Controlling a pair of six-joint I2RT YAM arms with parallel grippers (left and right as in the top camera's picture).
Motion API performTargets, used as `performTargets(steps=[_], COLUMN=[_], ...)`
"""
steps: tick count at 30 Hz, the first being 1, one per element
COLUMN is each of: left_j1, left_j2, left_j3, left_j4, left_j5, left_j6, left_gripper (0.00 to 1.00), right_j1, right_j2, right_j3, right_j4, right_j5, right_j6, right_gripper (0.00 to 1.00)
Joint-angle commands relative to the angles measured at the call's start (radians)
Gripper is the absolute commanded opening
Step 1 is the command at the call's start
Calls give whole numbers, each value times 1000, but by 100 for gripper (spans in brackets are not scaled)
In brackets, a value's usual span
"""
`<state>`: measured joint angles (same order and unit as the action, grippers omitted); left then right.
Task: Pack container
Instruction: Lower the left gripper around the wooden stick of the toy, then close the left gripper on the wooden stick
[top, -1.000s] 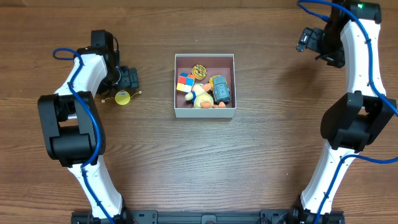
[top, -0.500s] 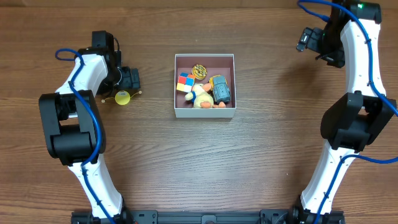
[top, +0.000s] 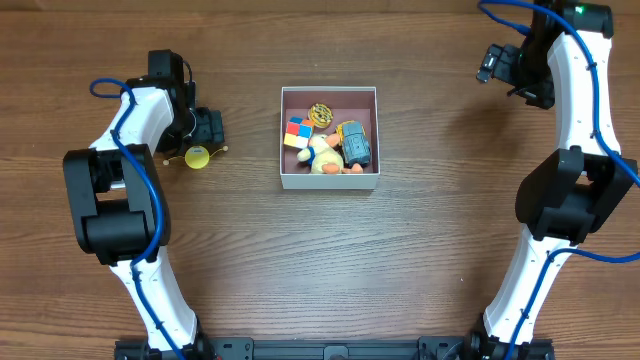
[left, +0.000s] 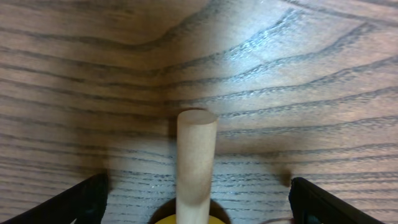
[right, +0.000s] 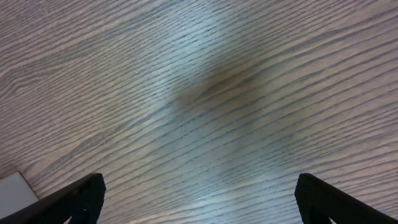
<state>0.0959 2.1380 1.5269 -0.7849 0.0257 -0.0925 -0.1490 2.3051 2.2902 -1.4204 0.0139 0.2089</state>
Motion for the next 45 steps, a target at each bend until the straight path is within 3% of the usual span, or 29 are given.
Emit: performTargets(steps=[1, 8, 14, 21, 35, 45], left_j1=[5, 5, 5, 5, 5, 5], left_j2=[59, 66, 66, 66, 66, 66], left_j3=[14, 15, 16, 31, 97, 100], left_j4=[-1, 1, 4, -11, -85, -101], left_j5=[19, 16, 16, 16, -14, -14], left_j6=[26, 26, 25, 25, 6, 6], left_gripper=[90, 82, 66, 63, 35, 35], right_j1=[-1, -1, -1, -1, -1, -1], right_j2=[-32, -32, -32, -32, -32, -32], right_j3=[0, 0, 0, 0, 0, 0], right_j4=[6, 6, 6, 6, 6, 6], right_j5=[-1, -1, -1, -1, -1, -1], right_j6=[0, 0, 0, 0, 0, 0], right_gripper=[100, 100, 100, 100, 100, 100])
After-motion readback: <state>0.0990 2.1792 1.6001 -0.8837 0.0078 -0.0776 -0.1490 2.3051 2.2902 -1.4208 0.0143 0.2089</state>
